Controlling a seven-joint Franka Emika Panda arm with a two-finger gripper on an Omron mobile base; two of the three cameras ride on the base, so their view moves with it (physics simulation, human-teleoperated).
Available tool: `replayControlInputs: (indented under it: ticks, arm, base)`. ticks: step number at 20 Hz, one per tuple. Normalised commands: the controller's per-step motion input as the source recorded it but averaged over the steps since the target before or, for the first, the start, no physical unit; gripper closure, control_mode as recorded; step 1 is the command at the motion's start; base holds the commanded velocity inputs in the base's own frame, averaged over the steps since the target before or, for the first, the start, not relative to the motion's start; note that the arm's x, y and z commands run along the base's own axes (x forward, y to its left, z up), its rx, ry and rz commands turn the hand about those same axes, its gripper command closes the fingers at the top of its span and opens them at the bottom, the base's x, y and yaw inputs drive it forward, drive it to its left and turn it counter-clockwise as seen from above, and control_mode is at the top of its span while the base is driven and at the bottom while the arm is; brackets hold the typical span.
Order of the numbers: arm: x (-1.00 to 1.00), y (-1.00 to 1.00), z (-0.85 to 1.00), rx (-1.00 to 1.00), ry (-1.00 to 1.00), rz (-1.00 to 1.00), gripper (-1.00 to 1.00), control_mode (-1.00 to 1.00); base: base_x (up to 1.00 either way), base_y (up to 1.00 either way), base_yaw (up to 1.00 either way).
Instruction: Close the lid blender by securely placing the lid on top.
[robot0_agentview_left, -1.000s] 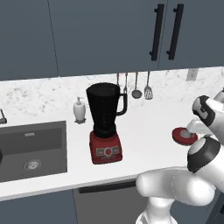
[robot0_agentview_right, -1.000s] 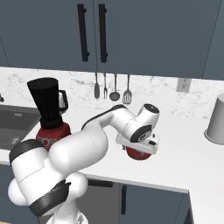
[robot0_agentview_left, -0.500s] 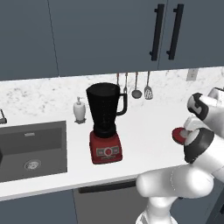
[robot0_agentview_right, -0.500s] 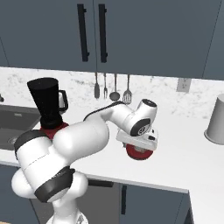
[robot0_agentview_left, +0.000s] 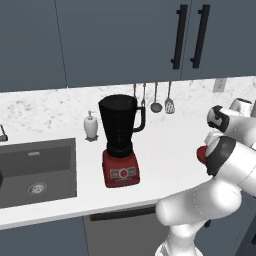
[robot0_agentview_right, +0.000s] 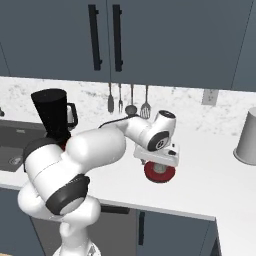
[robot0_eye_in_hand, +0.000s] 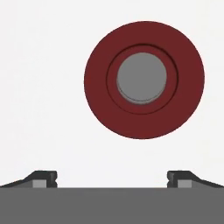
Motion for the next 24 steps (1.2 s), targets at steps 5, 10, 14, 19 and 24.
replayControlInputs:
  ticks: [5,10,14,19,24]
  arm:
    - [0.20,0.00,-0.02,-0.04,0.00,-0.02,-1.00,-1.00]
    - [0.02,0.00,-0.20,-0.05,0.00,-0.02,-1.00,-1.00]
    - [0.13,0.00,-0.16,-0.04,0.00,-0.03,-1.00,-1.00]
    - [0.22,0.00,-0.14,-0.01,0.00,-0.01,-1.00,-1.00]
    - [0.24,0.00,-0.18,0.00,0.00,0.00,-1.00,-1.00]
  base:
    - [0.00,0.00,0.00]
    - [0.00,0.00,0.00]
    - [0.00,0.00,0.00]
    - [0.00,0.00,0.00]
    - [0.00,0.00,0.00]
